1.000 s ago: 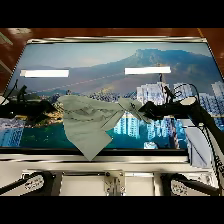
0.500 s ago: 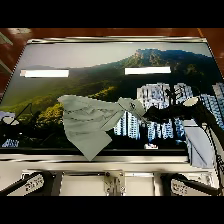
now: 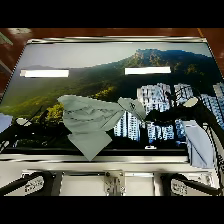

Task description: Fold the shirts.

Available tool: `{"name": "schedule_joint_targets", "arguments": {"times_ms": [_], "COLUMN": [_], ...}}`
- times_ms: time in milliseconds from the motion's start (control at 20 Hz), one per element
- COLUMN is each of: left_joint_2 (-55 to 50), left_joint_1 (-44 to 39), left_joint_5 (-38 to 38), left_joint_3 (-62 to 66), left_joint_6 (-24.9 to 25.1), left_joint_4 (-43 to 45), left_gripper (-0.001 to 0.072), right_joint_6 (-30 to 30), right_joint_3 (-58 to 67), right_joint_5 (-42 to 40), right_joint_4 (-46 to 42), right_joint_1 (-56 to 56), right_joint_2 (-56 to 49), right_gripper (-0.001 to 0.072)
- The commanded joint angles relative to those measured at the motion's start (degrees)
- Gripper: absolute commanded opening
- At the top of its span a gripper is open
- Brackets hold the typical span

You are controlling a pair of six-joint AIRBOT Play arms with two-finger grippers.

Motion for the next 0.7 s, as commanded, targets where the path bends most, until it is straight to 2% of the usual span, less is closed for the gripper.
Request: {"name": "schedule_joint_targets", "arguments": {"times_ms": [0,50,100,250,450,650], "left_joint_2": [-0.5,-0.4,-0.1,2.1,5.5,6.5], "left_joint_1": [-2.2,-2.2,-2.2,-2.2,-2.2,-2.2], "left_joint_5": [3.9,3.6,3.6,3.8,3.8,3.8], "left_joint_3": [0.0,0.0,0.0,0.0,0.0,0.5], "left_joint_6": [-1.8,-0.8,0.0,0.7,0.7,0.7], "left_joint_4": [-1.6,-1.5,-1.6,-1.5,-1.5,-1.6], "left_gripper": [0.0105,0.0092,0.0039,0.0039,0.0039,0.0039], "right_joint_6": [1.6,2.1,3.5,4.7,4.7,5.8], "right_joint_3": [0.0,0.0,0.0,-1.1,-1.2,-1.2], "right_joint_5": [2.8,4.0,4.6,1.2,-2.7,-6.8], "right_joint_4": [0.0,0.1,0.1,1.6,7.9,8.5], "right_joint_1": [-3.5,-5.6,-7.6,-8.6,-7.2,-4.0], "right_joint_2": [0.0,0.0,0.0,-0.3,-4.8,-7.7], "right_gripper": [0.0679,0.0679,0.0678,0.0678,0.0678,0.0677]}}
